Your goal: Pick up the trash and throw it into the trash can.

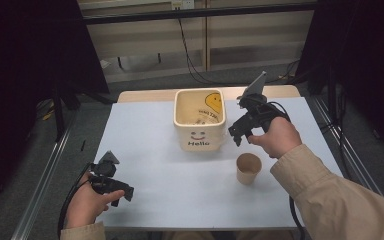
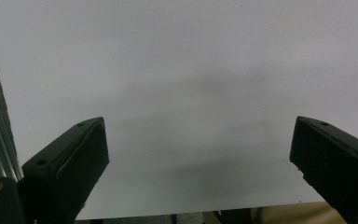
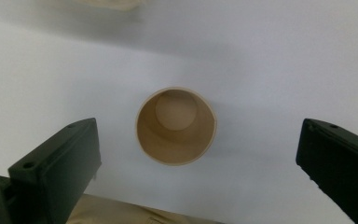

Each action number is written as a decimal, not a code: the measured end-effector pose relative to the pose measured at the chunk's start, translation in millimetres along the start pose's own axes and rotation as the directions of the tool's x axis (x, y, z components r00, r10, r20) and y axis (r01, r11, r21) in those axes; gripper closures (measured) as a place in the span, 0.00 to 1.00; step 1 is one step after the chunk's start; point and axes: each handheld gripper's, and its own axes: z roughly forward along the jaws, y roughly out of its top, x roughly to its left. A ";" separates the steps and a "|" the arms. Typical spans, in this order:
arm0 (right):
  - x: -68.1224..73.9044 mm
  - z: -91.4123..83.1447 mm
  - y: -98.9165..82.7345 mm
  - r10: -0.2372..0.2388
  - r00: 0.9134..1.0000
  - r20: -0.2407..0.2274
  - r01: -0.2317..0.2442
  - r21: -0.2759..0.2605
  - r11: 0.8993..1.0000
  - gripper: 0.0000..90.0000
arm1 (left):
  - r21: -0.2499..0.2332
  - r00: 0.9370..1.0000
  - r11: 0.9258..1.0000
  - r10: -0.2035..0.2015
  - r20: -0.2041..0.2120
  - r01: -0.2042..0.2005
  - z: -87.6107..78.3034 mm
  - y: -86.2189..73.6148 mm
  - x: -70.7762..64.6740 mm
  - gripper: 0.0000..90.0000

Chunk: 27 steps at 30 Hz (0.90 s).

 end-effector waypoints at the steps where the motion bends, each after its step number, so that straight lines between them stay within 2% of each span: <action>1: 0.1 2.6 -0.5 0.002 1.000 -0.006 -0.002 0.002 1.000 0.00 | 0.000 1.000 1.000 0.000 0.000 0.000 0.0 0.0 0.0 0.05; 6: 1.5 13.5 -2.3 -0.004 1.000 0.003 0.004 0.014 1.000 0.00 | -0.003 1.000 1.000 -0.019 -0.002 0.019 0.1 -0.3 -0.4 0.05; 13: 5.3 26.6 -6.1 -0.005 1.000 0.017 0.004 0.018 1.000 0.00 | -0.002 1.000 1.000 -0.006 -0.004 0.006 -0.9 0.0 1.4 0.05; 17: 9.1 35.3 -8.5 -0.015 1.000 0.025 0.014 0.031 0.999 0.01 | -0.005 1.000 1.000 -0.017 0.007 0.017 -1.4 -0.8 0.9 0.05; 27: 7.0 50.5 -13.8 -0.023 1.000 -0.001 0.023 0.041 0.999 0.03 | -0.008 1.000 1.000 -0.019 0.002 0.019 -1.3 -0.6 1.4 0.05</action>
